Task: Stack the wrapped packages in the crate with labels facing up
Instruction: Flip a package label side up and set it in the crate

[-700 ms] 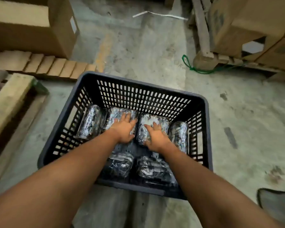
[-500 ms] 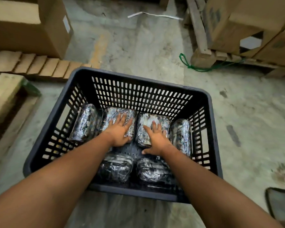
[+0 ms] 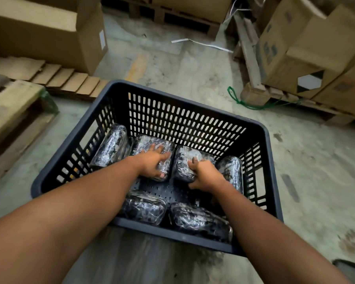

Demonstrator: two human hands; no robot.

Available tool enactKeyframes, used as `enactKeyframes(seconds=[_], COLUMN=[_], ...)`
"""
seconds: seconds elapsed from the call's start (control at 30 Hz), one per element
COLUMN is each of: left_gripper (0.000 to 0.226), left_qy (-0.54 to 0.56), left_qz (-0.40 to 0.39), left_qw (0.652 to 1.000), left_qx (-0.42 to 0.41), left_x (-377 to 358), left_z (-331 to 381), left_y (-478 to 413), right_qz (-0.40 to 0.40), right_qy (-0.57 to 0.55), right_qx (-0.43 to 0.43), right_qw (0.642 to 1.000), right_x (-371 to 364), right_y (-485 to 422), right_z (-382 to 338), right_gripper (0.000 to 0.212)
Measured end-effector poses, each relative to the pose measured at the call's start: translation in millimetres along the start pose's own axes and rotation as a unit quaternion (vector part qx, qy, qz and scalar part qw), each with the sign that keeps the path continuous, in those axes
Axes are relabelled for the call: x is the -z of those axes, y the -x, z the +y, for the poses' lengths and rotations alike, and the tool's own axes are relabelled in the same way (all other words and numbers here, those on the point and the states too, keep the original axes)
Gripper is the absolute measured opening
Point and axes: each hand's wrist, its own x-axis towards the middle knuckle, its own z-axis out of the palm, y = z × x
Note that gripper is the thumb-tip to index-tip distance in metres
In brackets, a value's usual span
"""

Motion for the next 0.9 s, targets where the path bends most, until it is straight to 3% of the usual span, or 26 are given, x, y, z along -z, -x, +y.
enactKeyframes(seconds=[0.07, 0.13, 0.37, 0.47, 0.57, 0.8, 0.9], left_gripper=[0.098, 0.096, 0.066, 0.071, 0.078, 0.066, 0.066], left_qy=[0.07, 0.081, 0.202, 0.181, 0.103, 0.163, 0.217], left_qz=[-0.001, 0.085, 0.204, 0.24, 0.241, 0.302, 0.311], left_qw=[0.998, 0.991, 0.946, 0.922, 0.919, 0.898, 0.895], left_qx=[-0.009, -0.06, -0.15, -0.242, -0.296, -0.274, -0.236], left_x=[14.2, 57.4, 67.1, 100.3, 116.3, 119.4, 115.3], left_z=[0.0, 25.2, 62.9, 79.8, 88.7, 84.3, 75.4], left_y=[-1.3, 15.5, 27.5, 42.3, 56.0, 70.9, 72.2], right_qz=[0.019, 0.151, 0.056, 0.044, 0.042, 0.076, 0.089], right_qy=[-0.055, -0.13, -0.42, -0.483, -0.553, -0.615, -0.595], right_qx=[-0.011, -0.022, 0.004, 0.017, 0.053, 0.111, 0.119], right_qw=[0.998, 0.98, 0.906, 0.874, 0.83, 0.777, 0.79], right_x=[13.6, 56.9, 106.8, 134.1, 149.0, 177.7, 175.7], right_y=[-4.2, 20.0, 45.5, 58.1, 66.9, 70.7, 69.3], right_z=[2.3, 2.5, 22.1, 25.1, 22.8, 4.0, -1.9], right_gripper=[0.069, 0.058, 0.039, 0.048, 0.042, 0.05, 0.051])
